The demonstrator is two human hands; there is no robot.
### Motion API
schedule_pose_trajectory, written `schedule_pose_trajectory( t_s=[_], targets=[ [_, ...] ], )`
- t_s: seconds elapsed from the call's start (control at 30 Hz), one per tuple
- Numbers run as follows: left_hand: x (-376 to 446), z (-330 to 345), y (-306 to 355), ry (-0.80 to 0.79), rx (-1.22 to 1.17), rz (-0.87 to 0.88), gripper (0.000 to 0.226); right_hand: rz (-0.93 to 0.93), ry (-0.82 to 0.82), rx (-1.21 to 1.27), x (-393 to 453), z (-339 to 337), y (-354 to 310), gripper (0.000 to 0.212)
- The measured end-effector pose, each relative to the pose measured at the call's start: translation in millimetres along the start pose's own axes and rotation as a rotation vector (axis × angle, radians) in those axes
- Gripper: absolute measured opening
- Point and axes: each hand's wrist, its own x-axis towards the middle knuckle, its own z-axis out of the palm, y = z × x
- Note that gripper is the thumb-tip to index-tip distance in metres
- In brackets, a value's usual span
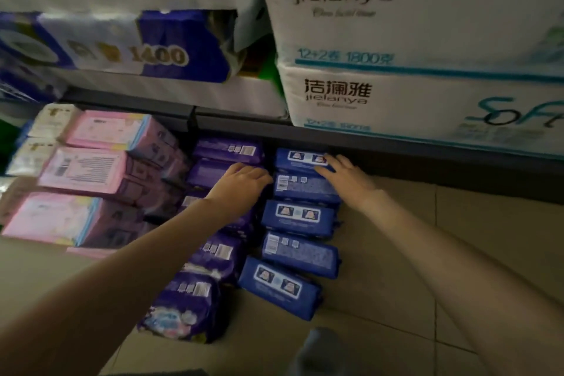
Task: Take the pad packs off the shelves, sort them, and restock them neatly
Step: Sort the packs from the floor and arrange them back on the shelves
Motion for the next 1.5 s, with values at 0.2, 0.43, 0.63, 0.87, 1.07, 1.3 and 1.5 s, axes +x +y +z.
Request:
schedule_pose_trajectory(
  t_s=[0.2,0.43,0.63,0.87,1.07,1.3,1.5],
  targets=[
    [58,11,32,-0.289,0.042,0.032,0.046,-0.043,-0.019,-0.013,2,7,-2,0.048],
    [68,10,44,-0.304,0.253,0.171,0.067,0.063,0.022,0.03,1,-5,-7,0.05],
    [68,11,37,-0.253,0.278,0.309,0.066,0.158,0.065,-0.045,-18,-8,-2,0.055],
    [53,35,13,-0.273,0.226,0.228,0.05,0.112,-0.004,-0.115,9,12,-7,0.054],
    [60,38,10,-0.308,0.172,0.177,0.055,0.222,-0.001,-0.182,-21,18,24,0.058],
    [62,1,6,-0.34,0.092,0.222,0.058,0.322,-0.108,0.016,-48,-6,3,0.062],
    [69,-133,-54,-0.689,-0.506,0.308,0.042,0.264,-0.249,0.068,-96,-140,-24,0.038]
  ],
)
